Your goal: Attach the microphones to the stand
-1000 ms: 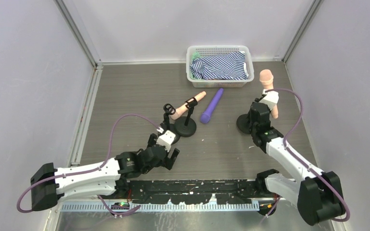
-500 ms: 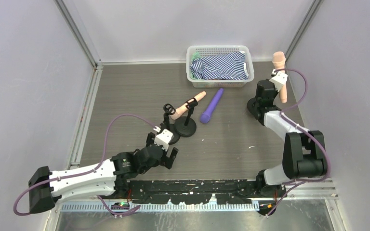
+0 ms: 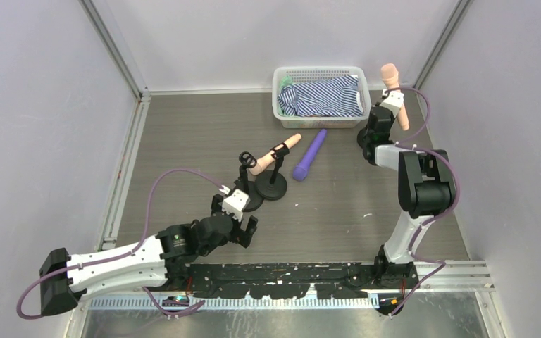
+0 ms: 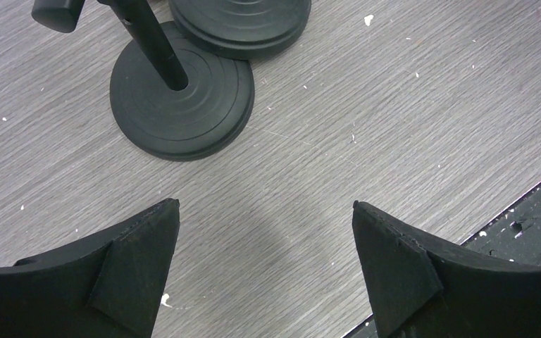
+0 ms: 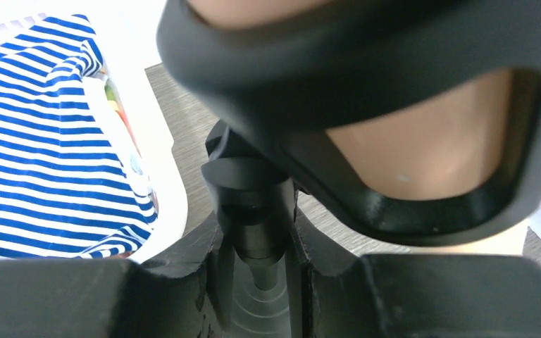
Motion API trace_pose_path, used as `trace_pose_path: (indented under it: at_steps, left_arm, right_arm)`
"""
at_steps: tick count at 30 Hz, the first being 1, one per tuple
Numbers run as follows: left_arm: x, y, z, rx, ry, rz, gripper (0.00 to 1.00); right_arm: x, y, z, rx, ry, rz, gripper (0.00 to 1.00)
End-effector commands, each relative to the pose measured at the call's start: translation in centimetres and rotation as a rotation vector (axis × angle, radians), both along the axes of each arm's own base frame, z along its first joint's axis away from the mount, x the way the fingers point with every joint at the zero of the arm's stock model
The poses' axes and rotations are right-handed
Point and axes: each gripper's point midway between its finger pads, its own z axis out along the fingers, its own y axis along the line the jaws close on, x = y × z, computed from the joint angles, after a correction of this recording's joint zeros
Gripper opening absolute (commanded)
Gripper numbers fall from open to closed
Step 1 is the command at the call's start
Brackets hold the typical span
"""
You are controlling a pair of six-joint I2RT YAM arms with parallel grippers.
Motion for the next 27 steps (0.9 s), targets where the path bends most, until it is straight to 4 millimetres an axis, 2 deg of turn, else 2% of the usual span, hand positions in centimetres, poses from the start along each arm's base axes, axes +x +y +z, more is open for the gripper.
trace_pose_path:
  at_steps: [1,4,9,14,19,20,23,27]
  left_arm:
    - [0.2,-0.3,0.6,-0.024,-0.016,0.004,0.94]
    - [0.2,-0.3,0.6,-0.022,-0.014,0.004,0.94]
    - [0.2,-0.3,0.6,-0.024,-0.015,0.003,0.94]
    - [0.2,-0.3,0.7,-0.029,-0.017,0.003,0.95]
    - [0.2,-0.3,0.6,-0.028,-0.016,0.002,0.95]
    - [0.1,-0.3,0.6,-0.028,-0.016,0.002,0.95]
    - [0.2,-0.3,0.6,-0.026,-0.015,0.003,0.95]
    - [0.2,-0.4,0.5,-0.021,-0.013,0.001,0.95]
  right_arm:
    - [1.8,0.3,4.2,0.009,-0.132,0.036,0.33]
    - [1.0,0.3,4.3,0.028,-0.133,0.026,0.47]
    - [-1.2,0.2,5.3,0.075,-0.151,0.000,0.57]
    - [-4.1,0.3,5.5,0.158,-0.139,-0.030,0.61]
    - [-7.5,0.6,4.4,0.253,-0.115,-0.059,0.62]
    - [-8.4,0.8,3.7,0.273,-0.088,-0.058,0.62]
    - [-10.3,2.2,3.2,0.366,-0.076,-0.017,0.67]
    - [-12.6,4.6,3.2,0.484,-0.033,0.068,0.67]
